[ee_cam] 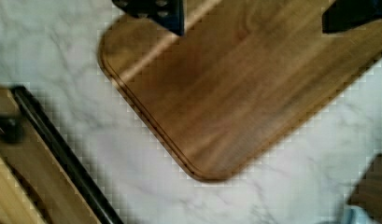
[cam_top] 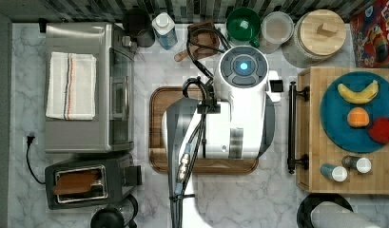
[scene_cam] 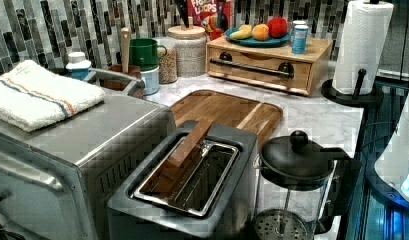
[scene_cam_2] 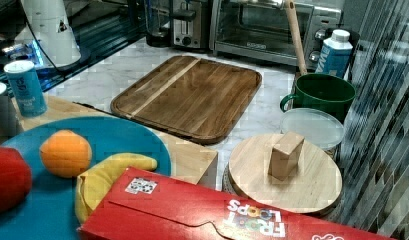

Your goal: Open the drawer.

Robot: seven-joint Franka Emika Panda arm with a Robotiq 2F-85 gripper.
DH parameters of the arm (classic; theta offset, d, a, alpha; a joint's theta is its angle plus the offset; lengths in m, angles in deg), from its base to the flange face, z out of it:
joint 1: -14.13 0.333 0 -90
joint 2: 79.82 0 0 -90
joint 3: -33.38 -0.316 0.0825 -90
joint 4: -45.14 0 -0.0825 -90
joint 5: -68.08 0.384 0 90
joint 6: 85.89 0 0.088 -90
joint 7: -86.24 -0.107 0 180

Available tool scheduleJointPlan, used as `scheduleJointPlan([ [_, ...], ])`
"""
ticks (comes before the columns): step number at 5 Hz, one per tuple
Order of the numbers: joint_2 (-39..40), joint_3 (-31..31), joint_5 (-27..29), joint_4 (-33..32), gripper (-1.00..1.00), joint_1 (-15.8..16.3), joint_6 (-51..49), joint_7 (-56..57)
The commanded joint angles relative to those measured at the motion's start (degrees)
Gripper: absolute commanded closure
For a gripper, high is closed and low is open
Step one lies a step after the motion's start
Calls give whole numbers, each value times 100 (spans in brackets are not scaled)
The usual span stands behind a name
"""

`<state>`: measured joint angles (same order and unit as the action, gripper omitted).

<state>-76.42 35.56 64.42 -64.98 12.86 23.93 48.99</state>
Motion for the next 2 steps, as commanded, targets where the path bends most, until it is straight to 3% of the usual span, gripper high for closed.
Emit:
scheduleJointPlan([
  [1,-175,189,-73,-578,-100,-205,115,2775],
  [2,-191,408,-183,-658,-100,-295,304,3654],
])
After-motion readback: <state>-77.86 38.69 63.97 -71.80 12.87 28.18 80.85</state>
